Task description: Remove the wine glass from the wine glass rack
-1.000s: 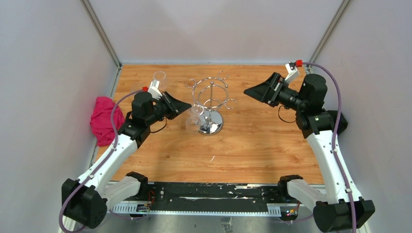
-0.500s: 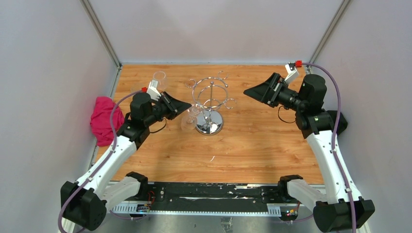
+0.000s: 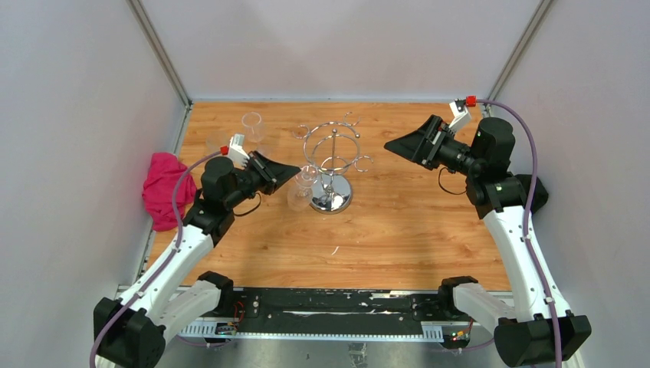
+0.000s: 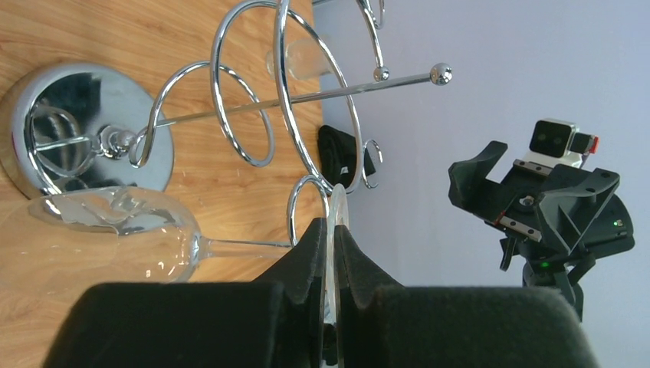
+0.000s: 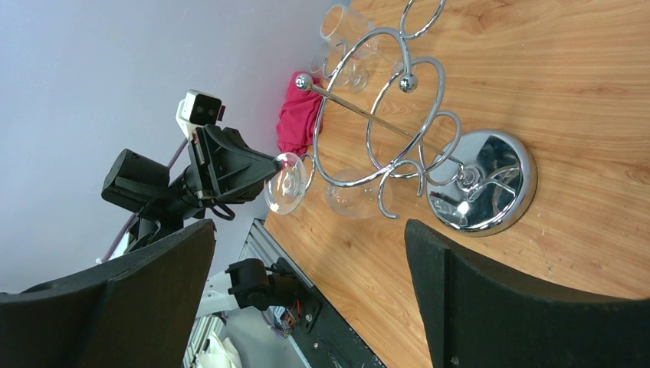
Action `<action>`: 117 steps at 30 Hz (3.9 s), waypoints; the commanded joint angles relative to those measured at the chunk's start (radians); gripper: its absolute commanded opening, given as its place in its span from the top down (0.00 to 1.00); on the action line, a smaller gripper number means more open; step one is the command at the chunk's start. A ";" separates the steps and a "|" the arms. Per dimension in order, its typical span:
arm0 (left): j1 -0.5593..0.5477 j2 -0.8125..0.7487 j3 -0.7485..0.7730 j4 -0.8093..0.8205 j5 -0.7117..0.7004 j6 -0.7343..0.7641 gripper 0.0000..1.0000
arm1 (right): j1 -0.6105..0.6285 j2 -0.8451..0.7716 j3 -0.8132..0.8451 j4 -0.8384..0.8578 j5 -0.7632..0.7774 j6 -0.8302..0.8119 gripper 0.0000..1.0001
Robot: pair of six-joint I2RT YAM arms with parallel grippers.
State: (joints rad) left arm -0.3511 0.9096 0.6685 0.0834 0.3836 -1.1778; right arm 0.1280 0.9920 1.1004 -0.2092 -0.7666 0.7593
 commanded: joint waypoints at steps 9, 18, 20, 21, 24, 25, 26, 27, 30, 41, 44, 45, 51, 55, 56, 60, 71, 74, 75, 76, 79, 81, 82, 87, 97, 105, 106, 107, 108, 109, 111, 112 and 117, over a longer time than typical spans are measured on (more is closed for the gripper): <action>-0.009 -0.085 -0.039 0.096 0.018 -0.084 1.00 | -0.013 0.002 -0.017 0.015 -0.012 0.005 0.01; -0.009 -0.128 -0.039 0.088 0.043 -0.110 1.00 | -0.014 0.002 -0.026 0.023 -0.016 0.014 0.01; -0.009 -0.149 -0.027 0.052 0.038 -0.102 1.00 | -0.013 0.003 -0.028 0.024 -0.016 0.017 0.01; -0.009 -0.159 -0.012 0.005 0.034 -0.084 1.00 | -0.013 0.003 -0.029 0.026 -0.016 0.020 0.01; -0.009 -0.192 0.027 -0.092 0.019 -0.047 1.00 | -0.012 0.006 -0.035 0.030 -0.021 0.027 0.01; -0.009 -0.206 0.036 -0.115 0.018 -0.046 1.00 | -0.013 0.006 -0.035 0.031 -0.022 0.029 0.01; -0.009 -0.219 0.045 -0.131 0.020 -0.045 1.00 | -0.013 0.005 -0.038 0.032 -0.022 0.029 0.01; -0.009 -0.230 0.055 -0.146 0.025 -0.046 1.00 | -0.012 0.004 -0.039 0.031 -0.023 0.031 0.01; -0.013 -0.261 0.094 -0.180 0.041 -0.054 1.00 | -0.012 -0.001 -0.050 0.047 -0.033 0.042 0.01; -0.043 -0.184 0.482 -0.210 0.076 0.001 1.00 | -0.010 -0.026 -0.090 0.185 -0.101 0.096 0.01; -0.061 -0.109 0.538 -0.094 0.112 -0.016 1.00 | -0.011 -0.033 -0.083 0.271 -0.148 0.132 0.01; -0.077 -0.077 0.571 -0.088 0.113 0.006 1.00 | -0.011 -0.035 -0.086 0.308 -0.162 0.150 0.02; -0.157 0.104 0.721 0.120 0.191 0.029 1.00 | -0.010 0.004 -0.108 0.714 -0.250 0.358 0.04; -0.160 0.188 0.775 0.387 0.283 -0.088 1.00 | -0.012 0.077 -0.116 1.120 -0.270 0.576 0.04; -0.160 0.206 0.786 0.466 0.299 -0.115 1.00 | -0.013 0.107 -0.113 1.213 -0.264 0.642 0.04; -0.160 0.270 0.805 0.808 0.351 -0.299 1.00 | -0.014 0.230 -0.085 1.636 -0.221 0.897 0.05; -0.076 0.440 0.863 1.470 0.357 -0.740 1.00 | -0.014 0.288 -0.005 1.806 -0.171 0.936 0.09; -0.059 0.445 0.839 1.472 0.356 -0.732 1.00 | -0.014 0.270 0.023 1.806 -0.157 0.938 0.10; -0.058 0.450 0.835 1.472 0.356 -0.730 1.00 | -0.014 0.266 0.033 1.806 -0.155 0.942 0.10; -0.057 0.453 0.830 1.472 0.354 -0.726 1.00 | -0.014 0.263 0.048 1.805 -0.151 0.948 0.10; -0.054 0.469 0.823 1.474 0.355 -0.726 1.00 | -0.012 0.255 0.076 1.806 -0.139 0.959 0.11; -0.054 0.478 0.817 1.477 0.355 -0.729 1.00 | -0.008 0.254 0.096 1.806 -0.140 0.964 0.12; -0.054 0.478 0.816 1.477 0.355 -0.726 1.00 | -0.006 0.257 0.107 1.806 -0.140 0.966 0.12; -0.054 0.477 0.797 1.476 0.351 -0.719 1.00 | 0.018 0.285 0.164 1.806 -0.135 0.977 0.13; -0.054 0.474 0.789 1.475 0.348 -0.715 1.00 | 0.104 0.393 0.235 1.805 -0.120 1.004 0.14; -0.054 0.480 0.770 1.475 0.350 -0.711 1.00 | 0.222 0.440 0.321 1.806 -0.111 1.006 0.17; -0.054 0.481 0.767 1.475 0.351 -0.709 1.00 | 0.231 0.439 0.327 1.806 -0.113 1.006 0.18; -0.054 0.480 0.765 1.476 0.351 -0.707 1.00 | 0.238 0.437 0.330 1.806 -0.113 1.006 0.18; -0.054 0.481 0.762 1.475 0.351 -0.704 1.00 | 0.245 0.433 0.331 1.806 -0.111 1.008 0.18; -0.054 0.482 0.759 1.475 0.353 -0.701 1.00 | 0.250 0.430 0.334 1.806 -0.112 1.009 0.19; -0.054 0.487 0.755 1.476 0.354 -0.698 1.00 | 0.264 0.427 0.339 1.806 -0.115 1.011 0.19; -0.054 0.490 0.756 1.475 0.353 -0.696 1.00 | 0.273 0.428 0.345 1.806 -0.119 1.012 0.20; -0.055 0.525 0.794 1.475 0.369 -0.693 1.00 | 0.342 0.463 0.395 1.806 -0.150 1.020 0.30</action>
State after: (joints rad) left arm -0.4088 1.4059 1.4254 1.5143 0.7509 -1.8931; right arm 0.4068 1.4433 1.4284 1.5230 -0.8906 1.7657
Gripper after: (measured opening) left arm 0.085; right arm 0.735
